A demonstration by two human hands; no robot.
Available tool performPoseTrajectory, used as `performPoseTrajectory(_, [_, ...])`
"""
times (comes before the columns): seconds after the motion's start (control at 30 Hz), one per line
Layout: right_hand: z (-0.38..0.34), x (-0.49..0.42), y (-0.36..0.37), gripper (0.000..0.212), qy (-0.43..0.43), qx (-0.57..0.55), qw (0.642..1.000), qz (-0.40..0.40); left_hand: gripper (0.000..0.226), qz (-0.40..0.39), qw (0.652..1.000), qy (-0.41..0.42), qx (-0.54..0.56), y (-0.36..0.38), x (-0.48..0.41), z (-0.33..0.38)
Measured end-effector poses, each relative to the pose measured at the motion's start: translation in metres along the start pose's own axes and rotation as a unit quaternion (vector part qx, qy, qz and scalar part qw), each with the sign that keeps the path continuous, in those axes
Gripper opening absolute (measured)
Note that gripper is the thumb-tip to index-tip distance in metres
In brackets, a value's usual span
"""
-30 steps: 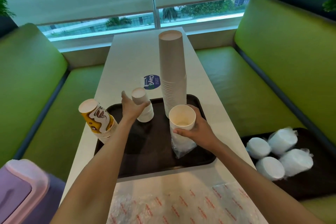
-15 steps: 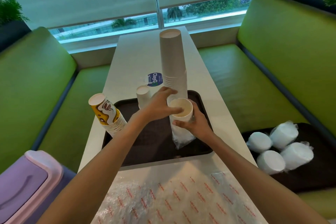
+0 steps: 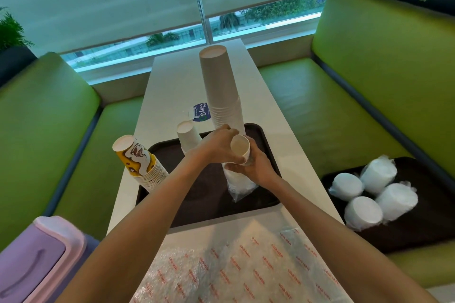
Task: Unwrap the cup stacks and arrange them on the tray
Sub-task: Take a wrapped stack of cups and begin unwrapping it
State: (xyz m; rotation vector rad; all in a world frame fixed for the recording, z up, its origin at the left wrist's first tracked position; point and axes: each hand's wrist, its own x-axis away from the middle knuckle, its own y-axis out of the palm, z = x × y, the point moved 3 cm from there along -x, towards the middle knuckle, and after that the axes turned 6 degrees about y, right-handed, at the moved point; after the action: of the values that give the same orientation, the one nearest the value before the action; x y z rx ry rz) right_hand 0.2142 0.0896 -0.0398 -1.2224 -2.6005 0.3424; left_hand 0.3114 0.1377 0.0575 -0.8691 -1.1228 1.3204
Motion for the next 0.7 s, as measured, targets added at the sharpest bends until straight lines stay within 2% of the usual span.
performPoseTrajectory(0.23, [-0.001,0.000,-0.002,0.091,0.006,0.015,1.000,-0.006,0.074,0.041,0.999,-0.008,-0.018,-0.006,0.002,0.001])
performPoseTrajectory(0.37, [-0.004,0.003,-0.006,0.091,-0.018,0.031,0.999,-0.002,0.075,0.105,0.994,-0.023,0.025,-0.028,0.013,-0.005])
performPoseTrajectory(0.43, [-0.004,0.003,-0.007,0.089,-0.031,0.034,0.999,-0.001,0.071,0.110,0.991,-0.049,0.063,-0.036,0.023,-0.013])
performPoseTrajectory(0.57, [-0.005,0.004,-0.006,0.087,-0.037,0.032,0.999,-0.008,0.062,0.080,0.979,-0.110,0.151,-0.037,0.044,-0.037])
performPoseTrajectory(0.7, [-0.004,0.004,-0.004,0.086,-0.037,0.024,0.999,-0.008,0.058,-0.013,0.966,-0.143,0.213,-0.018,0.060,-0.051])
